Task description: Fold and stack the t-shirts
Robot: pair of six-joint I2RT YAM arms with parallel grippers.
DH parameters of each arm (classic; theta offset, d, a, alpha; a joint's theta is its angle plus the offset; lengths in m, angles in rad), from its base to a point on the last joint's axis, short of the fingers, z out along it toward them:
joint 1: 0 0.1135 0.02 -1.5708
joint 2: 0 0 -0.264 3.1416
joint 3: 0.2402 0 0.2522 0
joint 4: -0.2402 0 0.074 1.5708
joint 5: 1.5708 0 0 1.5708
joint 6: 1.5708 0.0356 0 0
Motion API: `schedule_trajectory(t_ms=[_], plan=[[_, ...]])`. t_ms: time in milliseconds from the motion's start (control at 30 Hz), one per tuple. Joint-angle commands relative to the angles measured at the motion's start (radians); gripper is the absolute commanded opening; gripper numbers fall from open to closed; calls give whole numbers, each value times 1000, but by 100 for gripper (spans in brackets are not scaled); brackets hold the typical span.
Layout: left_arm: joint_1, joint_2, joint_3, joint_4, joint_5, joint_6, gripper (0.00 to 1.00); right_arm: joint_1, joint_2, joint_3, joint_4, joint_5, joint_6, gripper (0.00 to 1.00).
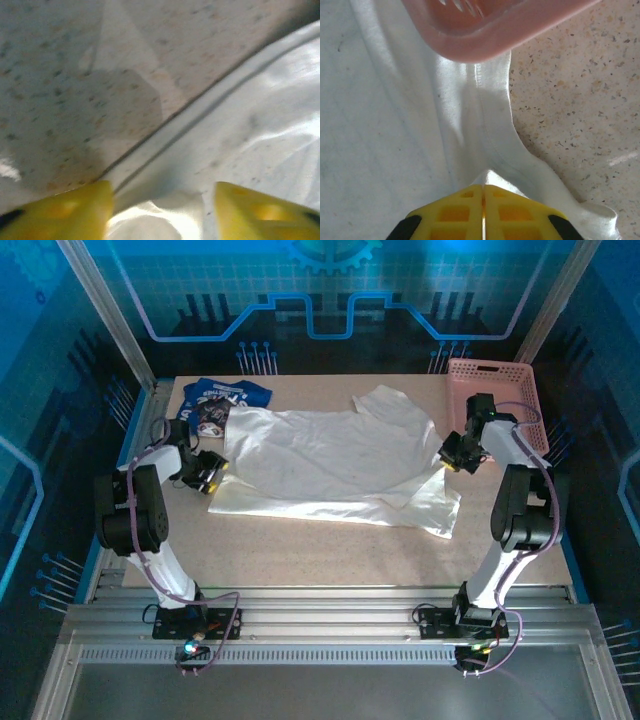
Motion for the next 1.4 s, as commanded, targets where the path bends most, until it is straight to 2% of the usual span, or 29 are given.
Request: schedule_trajectory(t_ms=[0,33,100,200,333,467,567,667,900,1033,1367], plan=[[-6,-78,34,72,41,-21,76,6,-23,37,29,-29,-32,50],[-6,-103,37,64,44,-16,87,7,-46,33,20,-33,-40,58],[-5,-157,29,31,43,-1,95,2,-106,6,-8,-40,-49,68],[1,-231,-8,-51,47,32,96,-9,-230,-87,-57,-63,-38,75],[14,-300,-115,-115,84,54,96,-14,-408,-254,-114,-102,0,75],[21,-321,-242,-55,111,57,93,-22,-557,-444,-123,-112,34,75],[26,-288,-270,35,137,43,88,-51,-585,-547,-98,-128,41,74],[13,-236,-191,41,144,86,82,-66,-573,-582,-54,-137,30,73],[-27,-61,73,-239,-16,329,63,-60,-515,-590,-6,-145,33,72],[-50,17,132,-311,-80,414,57,-51,-512,-586,-9,-144,32,72],[-129,109,213,-294,-168,477,52,-33,-496,-574,-9,-140,30,72]])
